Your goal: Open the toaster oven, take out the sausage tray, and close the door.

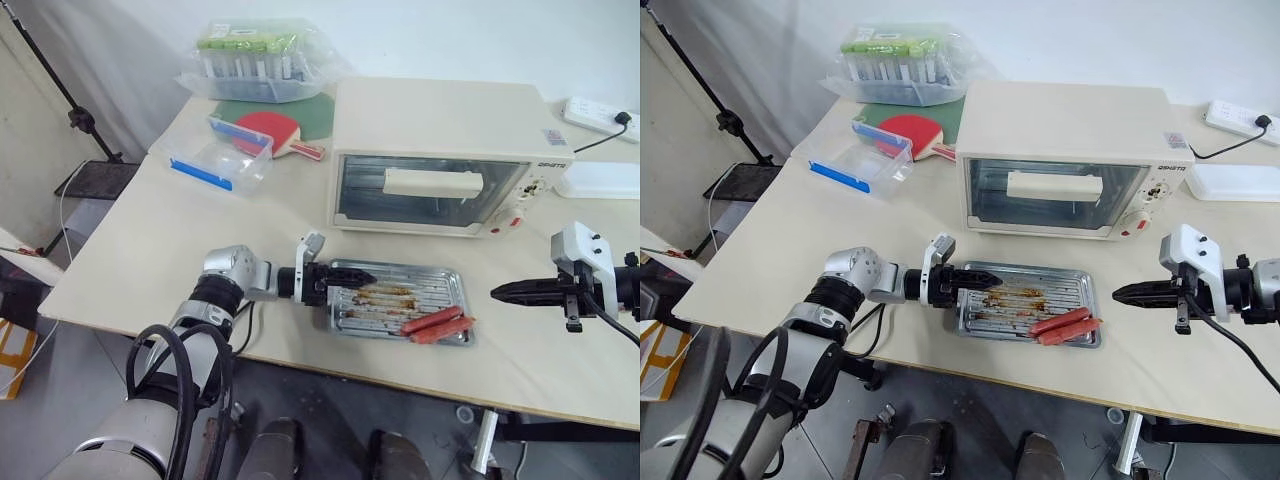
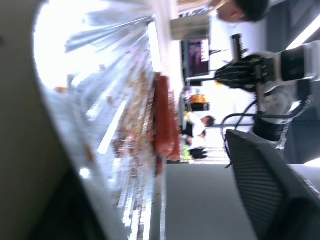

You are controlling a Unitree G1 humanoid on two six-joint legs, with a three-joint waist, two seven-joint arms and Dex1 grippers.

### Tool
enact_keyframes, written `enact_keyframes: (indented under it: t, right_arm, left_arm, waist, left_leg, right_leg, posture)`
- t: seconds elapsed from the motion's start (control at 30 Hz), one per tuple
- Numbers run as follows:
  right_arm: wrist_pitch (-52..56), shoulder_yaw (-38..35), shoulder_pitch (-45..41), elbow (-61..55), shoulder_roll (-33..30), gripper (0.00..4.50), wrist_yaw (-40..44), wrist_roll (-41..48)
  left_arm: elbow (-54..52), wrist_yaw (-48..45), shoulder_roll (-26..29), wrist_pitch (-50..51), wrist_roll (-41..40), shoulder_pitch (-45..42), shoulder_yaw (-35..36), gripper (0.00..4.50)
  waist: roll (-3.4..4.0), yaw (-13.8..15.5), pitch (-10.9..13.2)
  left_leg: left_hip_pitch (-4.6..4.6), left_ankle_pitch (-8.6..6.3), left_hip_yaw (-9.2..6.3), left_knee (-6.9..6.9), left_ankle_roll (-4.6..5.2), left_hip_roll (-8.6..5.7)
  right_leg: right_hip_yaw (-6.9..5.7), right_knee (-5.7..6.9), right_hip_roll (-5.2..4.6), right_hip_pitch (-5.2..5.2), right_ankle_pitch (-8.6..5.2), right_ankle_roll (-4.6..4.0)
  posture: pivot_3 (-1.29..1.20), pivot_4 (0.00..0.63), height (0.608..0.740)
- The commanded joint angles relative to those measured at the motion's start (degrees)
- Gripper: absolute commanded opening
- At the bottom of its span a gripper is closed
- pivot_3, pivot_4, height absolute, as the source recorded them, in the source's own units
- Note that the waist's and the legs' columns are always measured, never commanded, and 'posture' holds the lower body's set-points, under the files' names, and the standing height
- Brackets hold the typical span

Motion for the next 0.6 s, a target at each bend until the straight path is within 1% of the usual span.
enact_keyframes:
  t: [0.03, 0.1, 0.13, 0.2, 0.23, 0.27, 0.33, 0.4, 0.43, 0.47, 0.5, 0.53, 0.57, 0.6]
  right_arm:
    - [0.25, -0.42, -1.44, -0.03, -0.59, 0.0, 0.24, 0.86]
    - [0.27, -0.06, -1.95, 0.21, -0.63, 0.0, 0.62, 0.89]
    - [0.12, 0.58, -2.9, 0.83, -0.39, 0.0, 0.75, 0.69]
    - [-0.09, 1.27, -3.92, 1.51, -0.13, 0.0, 0.87, 0.49]
    - [-0.59, 1.75, -4.38, 1.85, 0.05, 0.0, 1.32, 0.51]
    - [-0.58, 2.21, -4.55, 1.93, 0.04, 0.18, 1.64, 0.55]
    - [0.03, 2.98, -5.16, 2.31, 0.18, 0.56, 2.19, 0.87]
    - [-0.4, 3.08, -5.76, 3.56, 0.75, 1.19, 1.76, 0.65]
    - [-0.57, 3.01, -5.81, 4.04, 0.88, 1.6, 1.73, 0.68]
    - [-0.92, 2.99, -5.82, 4.65, 1.0, 1.83, 1.65, 0.53]
    - [-1.08, 2.89, -5.66, 4.96, 0.96, 2.16, 1.74, 0.54]
    - [-1.58, 2.84, -5.61, 5.67, 1.09, 2.49, 1.59, 0.31]
    - [-2.21, 2.65, -5.33, 6.75, 1.28, 2.84, 1.5, 0.1]
    - [-2.75, 2.32, -5.14, 8.03, 1.5, 3.07, 1.02, -0.17]
  left_arm:
    - [-1.28, 0.64, 4.36, -0.02, 5.8, 2.7, -2.14, 4.47]
    - [-3.41, -0.49, 6.9, 0.33, 6.28, 3.67, -2.52, 4.47]
    - [-5.46, -0.9, 9.63, 0.86, 6.08, 4.65, -2.02, 4.47]
    - [-8.28, -1.18, 12.78, 1.72, 5.64, 6.0, -1.31, 4.47]
    - [-11.63, -2.0, 15.36, 1.66, 5.4, 7.52, -1.47, 4.47]
    - [-15.16, -2.57, 17.6, 1.87, 4.96, 9.06, -1.59, 4.49]
    - [-23.06, -3.36, 22.15, 1.99, 3.75, 12.79, -1.03, 4.5]
    - [-31.57, -4.46, 26.56, 0.7, 2.19, 17.65, 0.87, 4.5]
    - [-34.8, -4.91, 28.14, 0.23, 1.51, 19.61, 1.76, 4.5]
    - [-37.24, -5.21, 29.32, -0.42, 0.81, 21.46, 3.19, 4.5]
    - [-38.95, -5.17, 29.87, -0.64, 0.29, 22.77, 4.3, 4.5]
    - [-40.58, -5.25, 30.13, -1.9, -0.5, 24.6, 6.54, 4.5]
    - [-43.06, -6.46, 30.6, -5.19, -1.79, 28.07, 10.51, 4.5]
    - [-45.72, -7.16, 30.43, -10.05, -2.37, 32.05, 15.04, 4.5]
  waist:
    - [-0.03, -0.38, 0.0]
    - [-0.11, -1.39, -0.04]
    - [-0.15, -1.88, -0.06]
    - [-0.17, -3.42, -0.06]
    - [-0.23, -3.93, -0.03]
    - [-0.3, -4.53, 0.0]
    - [-0.32, -5.46, 0.01]
    - [-0.33, -6.02, 0.02]
    - [-0.33, -6.1, 0.02]
    - [-0.34, -6.06, 0.03]
    - [-0.34, -5.92, 0.03]
    - [-0.34, -5.79, 0.03]
    - [-0.35, -5.7, 0.03]
    - [-0.37, -5.7, 0.05]
  left_leg:
    - [0.0, 0.0, 0.0, 0.0, 0.01, 0.01]
    - [0.01, 0.0, 0.02, -0.03, 0.0, 0.08]
    - [0.03, 0.0, 0.02, -0.05, 0.0, 0.11]
    - [0.13, 0.0, 0.09, -0.13, -0.01, 0.18]
    - [0.27, 0.01, 0.17, -0.21, -0.01, 0.24]
    - [0.48, 0.01, 0.32, -0.33, -0.01, 0.29]
    - [0.87, -0.06, 0.61, -0.53, -0.13, 0.49]
    - [0.95, -0.2, 0.75, -0.46, -0.26, 0.8]
    - [0.96, -0.24, 0.8, -0.46, -0.28, 0.89]
    - [0.98, -0.29, 0.89, -0.45, -0.27, 0.93]
    - [0.98, -0.32, 0.94, -0.43, -0.25, 0.95]
    - [0.97, -0.36, 0.96, -0.42, -0.23, 0.95]
    - [0.96, -0.38, 0.97, -0.38, -0.2, 0.95]
    - [0.95, -0.41, 1.01, -0.35, -0.18, 0.96]
  right_leg:
    - [0.0, 0.01, 0.01, 0.0, 0.0, 0.0]
    - [0.0, 0.09, 0.06, -0.06, 0.0, 0.0]
    - [-0.01, 0.12, 0.09, -0.07, -0.01, -0.02]
    - [-0.01, 0.22, 0.11, -0.1, -0.04, -0.08]
    - [0.0, 0.27, 0.12, -0.1, -0.08, -0.15]
    - [0.01, 0.42, 0.11, -0.07, -0.13, -0.23]
    - [0.02, 0.6, 0.11, -0.06, -0.23, -0.43]
    - [-0.05, 0.79, 0.26, -0.1, -0.31, -0.56]
    - [-0.05, 0.78, 0.32, -0.14, -0.32, -0.58]
    - [-0.05, 0.82, 0.33, -0.19, -0.34, -0.62]
    - [-0.05, 0.86, 0.33, -0.24, -0.35, -0.64]
    - [-0.05, 0.86, 0.32, -0.24, -0.35, -0.64]
    - [-0.05, 0.86, 0.31, -0.25, -0.36, -0.64]
    - [-0.05, 0.83, 0.3, -0.25, -0.35, -0.64]
  posture:
    - [0.0, 0.15, 0.74]
    - [0.0, 0.15, 0.74]
    - [0.0, 0.15, 0.74]
    - [0.0, 0.15, 0.74]
    - [0.0, 0.15, 0.74]
    - [0.0, 0.15, 0.74]
    - [0.0, 0.15, 0.74]
    - [0.0, 0.15, 0.74]
    - [0.0, 0.15, 0.74]
    - [0.0, 0.15, 0.74]
    - [0.0, 0.15, 0.74]
    - [0.0, 0.15, 0.74]
    - [0.0, 0.15, 0.74]
    - [0.0, 0.15, 0.74]
